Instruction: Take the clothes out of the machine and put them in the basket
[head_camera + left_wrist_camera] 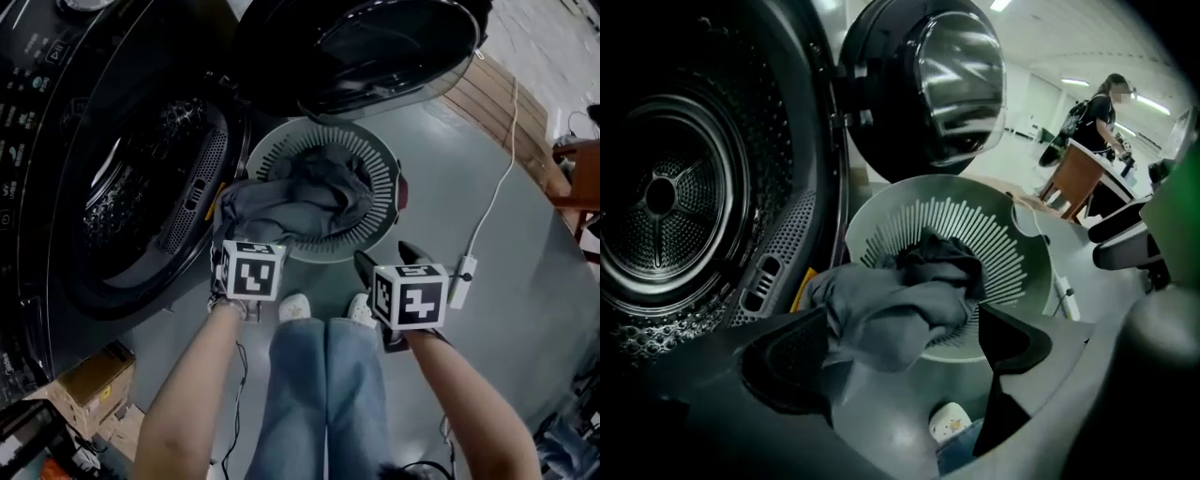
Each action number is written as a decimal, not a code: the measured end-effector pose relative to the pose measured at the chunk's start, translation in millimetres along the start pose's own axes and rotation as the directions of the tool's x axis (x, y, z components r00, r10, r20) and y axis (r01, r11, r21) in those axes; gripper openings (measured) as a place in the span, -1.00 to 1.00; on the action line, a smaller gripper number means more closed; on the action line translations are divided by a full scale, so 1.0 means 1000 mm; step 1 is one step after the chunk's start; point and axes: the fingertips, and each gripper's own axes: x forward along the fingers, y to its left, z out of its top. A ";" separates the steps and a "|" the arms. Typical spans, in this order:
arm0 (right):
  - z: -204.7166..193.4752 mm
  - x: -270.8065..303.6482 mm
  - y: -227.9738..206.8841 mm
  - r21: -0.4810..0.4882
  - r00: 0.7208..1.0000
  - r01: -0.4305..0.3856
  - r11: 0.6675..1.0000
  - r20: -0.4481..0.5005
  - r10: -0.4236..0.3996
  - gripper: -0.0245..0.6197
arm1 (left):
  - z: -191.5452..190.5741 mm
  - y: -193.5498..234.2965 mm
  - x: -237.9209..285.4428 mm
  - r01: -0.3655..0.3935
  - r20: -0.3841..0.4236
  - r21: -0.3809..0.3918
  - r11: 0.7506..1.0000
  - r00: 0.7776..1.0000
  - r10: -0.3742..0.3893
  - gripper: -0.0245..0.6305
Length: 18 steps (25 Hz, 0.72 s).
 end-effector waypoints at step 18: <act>0.003 0.013 0.012 -0.024 1.000 0.009 1.000 -0.003 -0.009 -0.10 | 0.010 -0.016 -0.002 0.042 0.066 0.010 0.999 0.997 -0.043 -0.72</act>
